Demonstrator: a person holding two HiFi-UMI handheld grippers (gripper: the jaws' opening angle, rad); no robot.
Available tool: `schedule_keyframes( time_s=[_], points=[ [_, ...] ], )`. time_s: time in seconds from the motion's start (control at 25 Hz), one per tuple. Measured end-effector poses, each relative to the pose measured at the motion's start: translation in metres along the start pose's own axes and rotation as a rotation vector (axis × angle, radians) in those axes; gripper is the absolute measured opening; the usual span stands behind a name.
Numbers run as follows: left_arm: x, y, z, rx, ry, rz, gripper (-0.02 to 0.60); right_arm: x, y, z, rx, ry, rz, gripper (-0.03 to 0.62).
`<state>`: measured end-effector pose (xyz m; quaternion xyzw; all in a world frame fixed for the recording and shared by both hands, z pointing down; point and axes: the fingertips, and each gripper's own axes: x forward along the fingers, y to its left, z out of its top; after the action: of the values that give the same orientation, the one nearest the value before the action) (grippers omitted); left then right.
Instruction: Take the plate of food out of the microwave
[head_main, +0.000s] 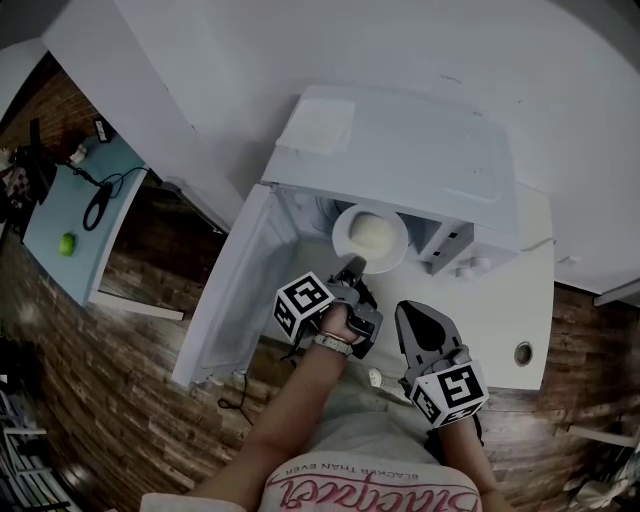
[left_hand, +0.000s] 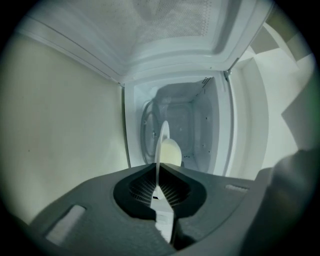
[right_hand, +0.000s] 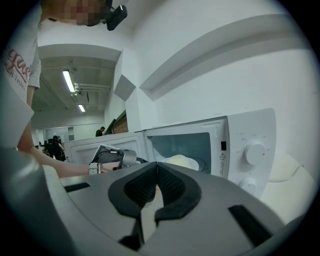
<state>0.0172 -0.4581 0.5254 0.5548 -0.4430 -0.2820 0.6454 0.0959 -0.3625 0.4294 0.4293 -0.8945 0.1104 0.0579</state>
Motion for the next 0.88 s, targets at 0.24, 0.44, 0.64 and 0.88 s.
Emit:
schedule_keyframes(
  time_s=[0.24, 0.44, 0.64, 0.88],
  points=[
    [-0.016, -0.002, -0.008, 0.003, -0.010, -0.013, 0.014, -0.011, 0.011, 0.000, -0.007, -0.015, 0.024, 0.012],
    [-0.028, -0.001, -0.019, 0.001, -0.007, -0.033, 0.014, -0.018, 0.018, -0.002, -0.004, -0.024, 0.026, 0.012],
    [-0.038, 0.001, -0.023, -0.003, -0.005, -0.035, 0.014, -0.023, 0.024, -0.005, 0.010, -0.021, 0.025, 0.012],
    [-0.048, -0.001, -0.024, 0.008, 0.006, -0.041, 0.014, -0.023, 0.030, -0.006, 0.034, -0.025, 0.024, 0.012]
  ],
)
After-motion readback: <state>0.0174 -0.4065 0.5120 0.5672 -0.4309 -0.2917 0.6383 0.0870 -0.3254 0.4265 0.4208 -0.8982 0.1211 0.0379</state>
